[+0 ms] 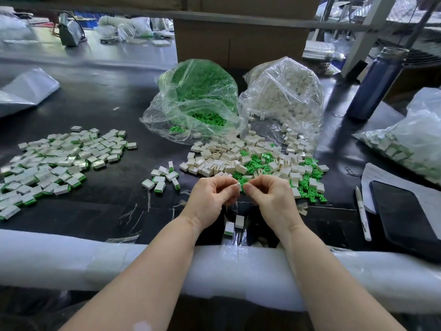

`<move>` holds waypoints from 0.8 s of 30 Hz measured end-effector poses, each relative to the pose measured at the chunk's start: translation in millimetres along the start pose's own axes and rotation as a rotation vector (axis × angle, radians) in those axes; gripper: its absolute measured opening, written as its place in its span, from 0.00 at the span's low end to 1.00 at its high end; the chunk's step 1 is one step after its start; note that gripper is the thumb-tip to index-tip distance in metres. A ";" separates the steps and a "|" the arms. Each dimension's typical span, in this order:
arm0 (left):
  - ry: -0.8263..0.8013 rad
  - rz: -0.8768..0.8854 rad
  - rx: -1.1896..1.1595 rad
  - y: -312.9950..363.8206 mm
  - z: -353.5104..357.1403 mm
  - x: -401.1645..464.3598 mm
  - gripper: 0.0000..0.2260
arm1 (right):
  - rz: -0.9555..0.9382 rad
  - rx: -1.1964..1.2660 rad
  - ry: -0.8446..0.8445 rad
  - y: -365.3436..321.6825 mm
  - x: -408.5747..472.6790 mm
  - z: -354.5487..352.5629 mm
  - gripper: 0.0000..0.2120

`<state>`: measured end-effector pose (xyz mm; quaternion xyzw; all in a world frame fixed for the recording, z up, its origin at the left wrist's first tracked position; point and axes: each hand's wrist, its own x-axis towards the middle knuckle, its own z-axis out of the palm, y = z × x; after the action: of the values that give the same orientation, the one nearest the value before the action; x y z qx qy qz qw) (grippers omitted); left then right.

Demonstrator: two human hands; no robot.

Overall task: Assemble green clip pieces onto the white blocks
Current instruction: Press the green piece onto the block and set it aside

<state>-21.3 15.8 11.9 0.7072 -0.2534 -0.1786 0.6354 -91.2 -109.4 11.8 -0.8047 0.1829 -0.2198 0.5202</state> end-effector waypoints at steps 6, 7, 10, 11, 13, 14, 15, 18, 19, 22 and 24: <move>-0.039 0.007 0.072 -0.4 1.1 -0.9 0.04 | 0.030 -0.057 -0.058 -3.5 -1.3 -1.1 0.05; -0.051 0.013 0.085 -0.5 1.0 -1.2 0.04 | 0.036 -0.062 -0.070 -4.0 -1.4 -1.5 0.06; -0.079 0.022 0.129 -0.8 0.6 -1.5 0.04 | 0.054 -0.056 -0.102 -4.1 -1.1 -3.5 0.06; -0.082 0.024 0.137 -1.0 0.5 -1.2 0.04 | 0.060 -0.047 -0.108 -3.8 -1.0 -4.0 0.06; -0.074 0.030 0.136 -1.0 0.6 -0.7 0.04 | 0.065 -0.012 -0.108 -3.6 -1.2 -3.8 0.06; -0.063 0.034 0.130 -0.9 1.1 -0.7 0.05 | 0.065 0.021 -0.099 -4.1 -1.7 -3.3 0.05; -0.049 0.040 0.124 -0.9 1.5 -0.4 0.05 | 0.065 0.069 -0.085 -4.5 -2.0 -2.7 0.05; -0.026 0.050 0.133 -1.6 2.0 0.6 0.04 | 0.079 0.230 -0.046 -5.2 -2.4 -2.1 0.06; -0.022 0.052 0.139 -2.1 2.2 0.8 0.05 | 0.083 0.256 -0.038 -5.3 -2.3 -2.6 0.07; -0.008 0.061 0.183 -4.0 2.5 0.2 0.07 | 0.085 0.253 -0.009 -5.7 -1.6 -3.5 0.07; -0.005 0.081 0.239 -5.0 3.0 -0.3 0.08 | 0.096 0.255 -0.006 -6.1 -1.5 -3.2 0.07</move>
<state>-22.6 13.9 6.5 0.7666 -0.3028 -0.1232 0.5527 -93.8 -108.7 18.3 -0.7228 0.1905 -0.2138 0.6289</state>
